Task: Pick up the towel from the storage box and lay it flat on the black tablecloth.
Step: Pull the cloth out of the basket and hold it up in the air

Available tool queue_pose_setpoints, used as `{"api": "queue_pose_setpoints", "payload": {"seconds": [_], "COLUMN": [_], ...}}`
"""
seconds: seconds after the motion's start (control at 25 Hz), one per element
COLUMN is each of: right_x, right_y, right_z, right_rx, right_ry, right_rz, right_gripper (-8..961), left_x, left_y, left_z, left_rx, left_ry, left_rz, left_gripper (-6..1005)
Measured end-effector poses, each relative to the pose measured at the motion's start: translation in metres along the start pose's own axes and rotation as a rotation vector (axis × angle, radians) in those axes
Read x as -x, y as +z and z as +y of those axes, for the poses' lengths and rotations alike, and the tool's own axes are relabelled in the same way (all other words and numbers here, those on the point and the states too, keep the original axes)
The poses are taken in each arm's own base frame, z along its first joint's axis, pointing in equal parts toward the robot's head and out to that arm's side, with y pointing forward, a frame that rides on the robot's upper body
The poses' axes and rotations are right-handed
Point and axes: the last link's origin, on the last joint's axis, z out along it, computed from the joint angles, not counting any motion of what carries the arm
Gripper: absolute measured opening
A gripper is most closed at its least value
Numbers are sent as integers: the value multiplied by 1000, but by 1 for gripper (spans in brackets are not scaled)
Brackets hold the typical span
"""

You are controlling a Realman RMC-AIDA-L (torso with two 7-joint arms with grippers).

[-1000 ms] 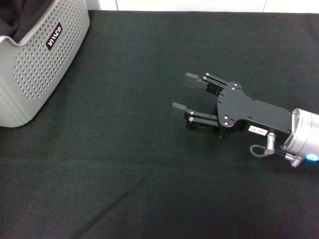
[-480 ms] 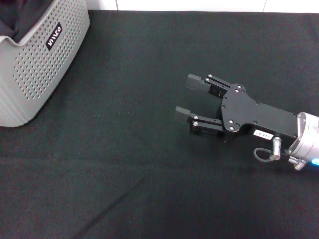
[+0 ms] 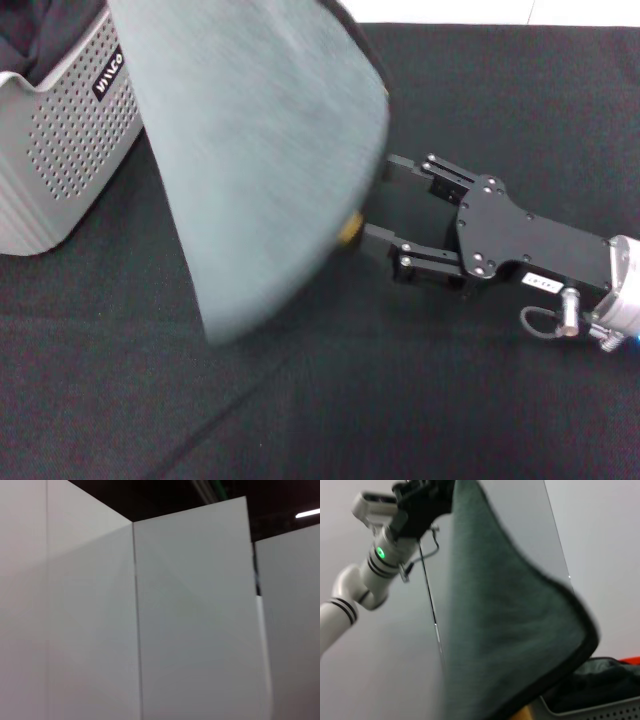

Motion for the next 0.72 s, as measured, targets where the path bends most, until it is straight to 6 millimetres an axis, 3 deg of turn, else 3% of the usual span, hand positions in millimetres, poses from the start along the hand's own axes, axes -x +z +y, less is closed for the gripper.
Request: {"api": "queue_pose_setpoints", "payload": {"seconds": [0.48, 0.72], "right_x": [7, 7], "right_y": [-21, -26], "right_z": [6, 3], "right_rx": [37, 29], "right_ry": [12, 17], "right_rz": [-39, -27], "right_gripper": [828, 827], "left_x": [30, 44], "left_y": [-6, -6], "left_z": [19, 16], "left_rx": [222, 263], "left_ry": [-1, -20], "left_rz": [-100, -95], "left_gripper": [8, 8]}}
